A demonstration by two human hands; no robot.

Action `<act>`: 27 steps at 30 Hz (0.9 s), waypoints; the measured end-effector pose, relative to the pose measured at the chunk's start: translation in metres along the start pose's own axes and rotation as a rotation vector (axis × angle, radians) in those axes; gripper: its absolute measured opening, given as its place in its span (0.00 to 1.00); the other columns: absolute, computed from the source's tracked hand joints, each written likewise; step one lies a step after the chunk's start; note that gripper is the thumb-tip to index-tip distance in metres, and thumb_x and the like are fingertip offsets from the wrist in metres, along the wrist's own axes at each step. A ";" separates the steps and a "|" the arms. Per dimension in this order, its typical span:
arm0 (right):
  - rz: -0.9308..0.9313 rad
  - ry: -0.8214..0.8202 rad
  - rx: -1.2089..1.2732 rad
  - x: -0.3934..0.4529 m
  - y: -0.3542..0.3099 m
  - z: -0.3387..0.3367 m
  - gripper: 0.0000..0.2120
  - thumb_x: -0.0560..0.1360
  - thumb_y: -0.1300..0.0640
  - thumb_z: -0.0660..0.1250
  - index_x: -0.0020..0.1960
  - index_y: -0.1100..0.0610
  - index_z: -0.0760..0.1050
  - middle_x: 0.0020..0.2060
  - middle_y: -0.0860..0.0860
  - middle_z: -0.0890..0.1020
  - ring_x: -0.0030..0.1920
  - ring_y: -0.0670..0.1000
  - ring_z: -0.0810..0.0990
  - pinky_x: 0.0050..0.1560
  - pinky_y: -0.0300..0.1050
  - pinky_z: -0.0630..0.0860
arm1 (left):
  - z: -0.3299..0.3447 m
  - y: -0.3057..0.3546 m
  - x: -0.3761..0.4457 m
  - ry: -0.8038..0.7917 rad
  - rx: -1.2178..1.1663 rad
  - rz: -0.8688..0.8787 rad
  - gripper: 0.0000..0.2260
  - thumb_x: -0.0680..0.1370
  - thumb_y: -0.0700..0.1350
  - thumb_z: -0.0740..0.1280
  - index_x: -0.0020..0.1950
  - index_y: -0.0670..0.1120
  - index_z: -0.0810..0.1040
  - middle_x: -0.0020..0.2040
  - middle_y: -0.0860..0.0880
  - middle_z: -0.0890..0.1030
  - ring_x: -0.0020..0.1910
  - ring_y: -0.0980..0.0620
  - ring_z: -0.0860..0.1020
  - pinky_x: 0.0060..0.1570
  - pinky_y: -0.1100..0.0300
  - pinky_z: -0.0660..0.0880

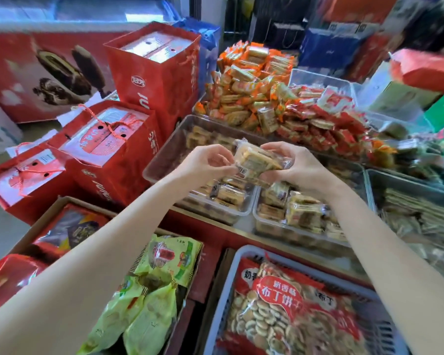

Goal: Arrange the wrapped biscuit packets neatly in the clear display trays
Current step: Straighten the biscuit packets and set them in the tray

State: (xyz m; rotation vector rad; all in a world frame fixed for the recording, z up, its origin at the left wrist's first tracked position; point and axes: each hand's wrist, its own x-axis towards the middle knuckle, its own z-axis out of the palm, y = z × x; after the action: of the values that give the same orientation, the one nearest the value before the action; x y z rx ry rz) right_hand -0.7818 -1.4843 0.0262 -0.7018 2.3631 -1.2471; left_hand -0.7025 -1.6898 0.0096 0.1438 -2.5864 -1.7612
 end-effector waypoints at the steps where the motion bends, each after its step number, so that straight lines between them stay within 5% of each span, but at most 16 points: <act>1: 0.007 -0.008 0.033 -0.003 0.001 -0.003 0.27 0.66 0.61 0.77 0.62 0.51 0.73 0.54 0.44 0.79 0.48 0.41 0.78 0.43 0.29 0.74 | 0.000 0.003 -0.002 -0.023 0.005 -0.001 0.05 0.72 0.42 0.73 0.41 0.50 0.78 0.38 0.53 0.80 0.39 0.57 0.78 0.47 0.62 0.73; 5: 0.021 -0.002 0.169 -0.012 0.002 -0.010 0.28 0.64 0.62 0.77 0.63 0.54 0.75 0.54 0.50 0.81 0.51 0.49 0.81 0.47 0.40 0.77 | 0.004 0.013 -0.010 -0.068 -0.047 -0.002 0.05 0.74 0.37 0.70 0.43 0.46 0.77 0.41 0.48 0.80 0.44 0.50 0.79 0.51 0.58 0.76; 8: 0.004 0.012 0.196 -0.018 0.000 -0.012 0.27 0.65 0.62 0.76 0.63 0.56 0.75 0.53 0.50 0.81 0.47 0.46 0.81 0.44 0.38 0.78 | 0.005 0.019 -0.010 0.039 0.061 0.042 0.06 0.72 0.36 0.71 0.41 0.46 0.77 0.40 0.49 0.81 0.41 0.50 0.80 0.46 0.59 0.77; 11: 0.001 0.044 0.183 -0.024 -0.003 -0.014 0.25 0.67 0.60 0.76 0.62 0.55 0.75 0.52 0.48 0.80 0.49 0.45 0.80 0.45 0.34 0.77 | 0.010 0.028 -0.011 0.197 0.189 0.108 0.05 0.72 0.37 0.71 0.42 0.45 0.78 0.40 0.51 0.80 0.36 0.57 0.78 0.35 0.73 0.72; 13: -0.002 0.070 0.121 -0.025 -0.005 -0.015 0.26 0.66 0.57 0.77 0.63 0.54 0.74 0.53 0.48 0.80 0.53 0.46 0.78 0.48 0.35 0.75 | 0.014 0.032 -0.010 0.275 0.255 0.139 0.04 0.73 0.37 0.70 0.42 0.46 0.78 0.40 0.52 0.79 0.36 0.60 0.77 0.34 0.74 0.71; 19: -0.045 0.121 -0.057 -0.029 -0.008 -0.029 0.31 0.65 0.54 0.78 0.65 0.54 0.72 0.58 0.50 0.77 0.58 0.49 0.75 0.58 0.44 0.73 | 0.011 0.042 -0.011 0.106 0.036 0.047 0.08 0.76 0.39 0.68 0.54 0.47 0.77 0.48 0.50 0.81 0.44 0.54 0.80 0.45 0.63 0.77; 22: -0.072 0.105 -0.093 -0.032 -0.011 -0.029 0.31 0.64 0.55 0.78 0.65 0.54 0.72 0.57 0.50 0.78 0.55 0.49 0.76 0.54 0.40 0.73 | 0.010 0.053 -0.010 0.156 -0.100 0.104 0.07 0.76 0.40 0.68 0.54 0.48 0.79 0.51 0.50 0.82 0.50 0.52 0.80 0.51 0.61 0.77; 27: -0.157 0.170 -0.175 -0.035 -0.015 -0.024 0.32 0.64 0.60 0.79 0.65 0.55 0.71 0.55 0.49 0.78 0.49 0.46 0.76 0.44 0.27 0.72 | 0.016 0.059 -0.009 0.208 -0.062 0.118 0.06 0.74 0.37 0.70 0.43 0.49 0.81 0.43 0.51 0.82 0.42 0.54 0.80 0.50 0.58 0.78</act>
State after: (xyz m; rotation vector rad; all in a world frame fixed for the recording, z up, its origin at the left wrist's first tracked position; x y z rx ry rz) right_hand -0.7630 -1.4553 0.0548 -0.8836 2.6239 -1.2157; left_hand -0.6990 -1.6534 0.0587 0.1607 -2.3439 -1.6857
